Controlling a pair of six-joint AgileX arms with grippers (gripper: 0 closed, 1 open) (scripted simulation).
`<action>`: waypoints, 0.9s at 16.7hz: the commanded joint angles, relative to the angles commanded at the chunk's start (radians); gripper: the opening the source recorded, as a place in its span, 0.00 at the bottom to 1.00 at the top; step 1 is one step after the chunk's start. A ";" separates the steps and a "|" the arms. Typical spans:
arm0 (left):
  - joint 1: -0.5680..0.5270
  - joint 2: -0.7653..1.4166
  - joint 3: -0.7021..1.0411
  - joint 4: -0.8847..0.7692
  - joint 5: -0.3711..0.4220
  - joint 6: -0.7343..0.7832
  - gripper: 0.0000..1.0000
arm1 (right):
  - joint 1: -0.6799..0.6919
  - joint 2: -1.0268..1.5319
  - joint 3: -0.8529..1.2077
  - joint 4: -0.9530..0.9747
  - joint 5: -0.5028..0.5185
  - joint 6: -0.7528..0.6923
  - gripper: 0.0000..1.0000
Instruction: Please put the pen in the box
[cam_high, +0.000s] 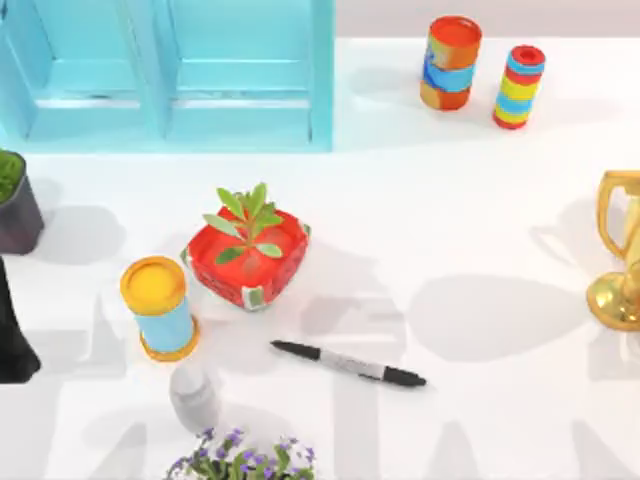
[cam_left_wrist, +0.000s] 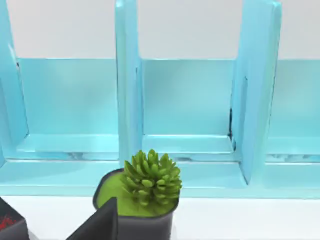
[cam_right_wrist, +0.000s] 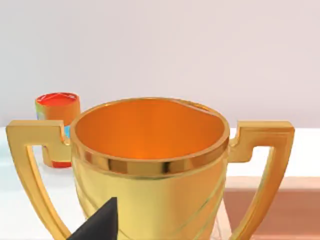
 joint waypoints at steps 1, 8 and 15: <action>0.000 0.000 0.000 0.000 0.000 0.000 1.00 | 0.000 0.000 0.000 0.000 0.000 0.000 1.00; 0.000 0.000 0.000 0.000 0.000 0.000 1.00 | 0.175 0.212 0.179 -0.146 -0.053 -0.061 1.00; 0.000 0.000 0.000 0.000 0.000 0.000 1.00 | 0.517 0.891 0.672 -0.525 -0.125 -0.229 1.00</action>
